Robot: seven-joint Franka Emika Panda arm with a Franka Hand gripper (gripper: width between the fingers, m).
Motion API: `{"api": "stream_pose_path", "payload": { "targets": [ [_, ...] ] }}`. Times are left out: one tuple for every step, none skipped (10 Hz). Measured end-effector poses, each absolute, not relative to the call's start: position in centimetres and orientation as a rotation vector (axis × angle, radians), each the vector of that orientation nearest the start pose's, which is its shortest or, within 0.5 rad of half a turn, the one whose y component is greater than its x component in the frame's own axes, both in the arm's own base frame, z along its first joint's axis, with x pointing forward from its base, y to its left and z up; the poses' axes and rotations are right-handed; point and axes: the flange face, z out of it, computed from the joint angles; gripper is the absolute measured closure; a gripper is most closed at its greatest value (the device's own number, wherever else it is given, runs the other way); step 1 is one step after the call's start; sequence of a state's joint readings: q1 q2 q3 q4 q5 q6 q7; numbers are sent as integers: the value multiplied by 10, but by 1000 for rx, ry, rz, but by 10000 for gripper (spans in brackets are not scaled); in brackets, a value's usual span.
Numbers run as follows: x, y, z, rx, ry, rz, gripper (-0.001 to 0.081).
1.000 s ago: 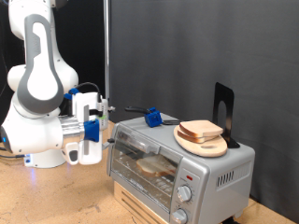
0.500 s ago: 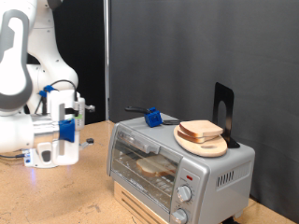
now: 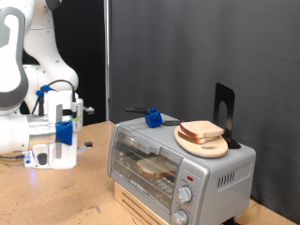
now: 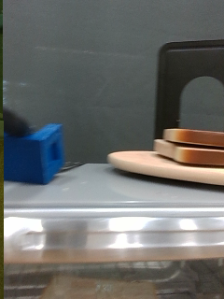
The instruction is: Make a piece of toast with the oven
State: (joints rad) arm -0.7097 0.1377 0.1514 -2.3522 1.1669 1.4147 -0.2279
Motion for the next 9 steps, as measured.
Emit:
{"api": "stream_pose_path", "payload": {
  "targets": [
    [437, -133, 298, -1519, 736, 446, 124],
    [450, -133, 297, -1522, 750, 467, 124],
    [463, -136, 296, -1546, 741, 490, 124],
    [474, -141, 293, -1575, 726, 504, 124],
    [485, -148, 287, -1592, 727, 498, 124],
    [496, -157, 279, -1604, 752, 471, 124],
    [504, -161, 273, -1607, 760, 461, 124],
    [503, -160, 273, -1604, 757, 466, 124],
    [503, -159, 273, -1599, 747, 477, 124]
  ]
}}
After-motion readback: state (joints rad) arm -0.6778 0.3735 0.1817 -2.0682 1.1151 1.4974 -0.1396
